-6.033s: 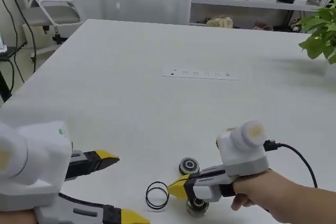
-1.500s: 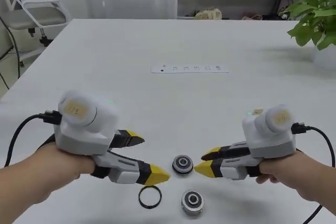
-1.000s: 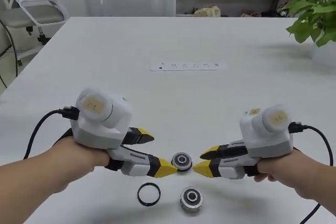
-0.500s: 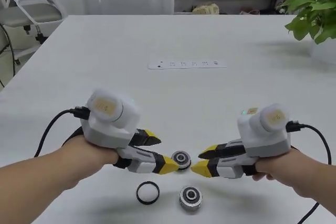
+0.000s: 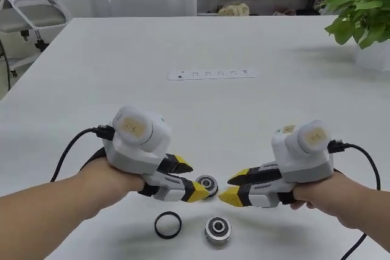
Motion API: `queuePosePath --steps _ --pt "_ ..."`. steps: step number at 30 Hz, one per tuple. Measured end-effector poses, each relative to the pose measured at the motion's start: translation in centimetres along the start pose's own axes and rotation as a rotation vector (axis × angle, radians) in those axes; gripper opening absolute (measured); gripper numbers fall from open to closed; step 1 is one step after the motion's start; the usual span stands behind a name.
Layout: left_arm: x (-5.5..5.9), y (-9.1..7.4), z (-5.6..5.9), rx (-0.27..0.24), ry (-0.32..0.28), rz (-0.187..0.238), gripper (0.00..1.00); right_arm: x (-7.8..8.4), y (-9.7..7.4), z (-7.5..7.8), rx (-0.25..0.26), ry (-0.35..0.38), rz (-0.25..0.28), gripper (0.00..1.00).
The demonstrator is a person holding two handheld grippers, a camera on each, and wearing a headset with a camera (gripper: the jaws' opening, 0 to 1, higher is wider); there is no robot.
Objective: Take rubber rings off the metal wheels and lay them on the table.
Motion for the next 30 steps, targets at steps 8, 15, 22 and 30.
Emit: queuePosePath --steps 8,15,22,30 --pt "-0.1 1.0 0.3 0.012 0.016 -0.012 0.25 0.1 0.0 0.0 -0.002 -0.004 -0.005 0.24" --pt "0.0 1.6 0.1 0.010 0.033 -0.032 0.20 0.2 0.1 0.0 -0.003 -0.002 -0.006 0.24" --pt "0.2 1.8 0.0 0.004 0.053 -0.043 0.14 0.3 0.2 0.0 -0.004 -0.002 -0.008 0.24" --pt "0.3 1.9 0.2 -0.028 0.138 -0.049 0.09 0.2 0.4 0.0 -0.005 -0.009 -0.004 0.24"
Point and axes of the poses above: the centre of the closed fingertips' face, and the gripper's own axes: y roughly forward along the fingers, z roughly to its right, x roughly out of its underside, the point moved 5 cm from there along -y, roughly backward along the fingers, and after that the axes turned 3 degrees about z, right-handed, at the moved point
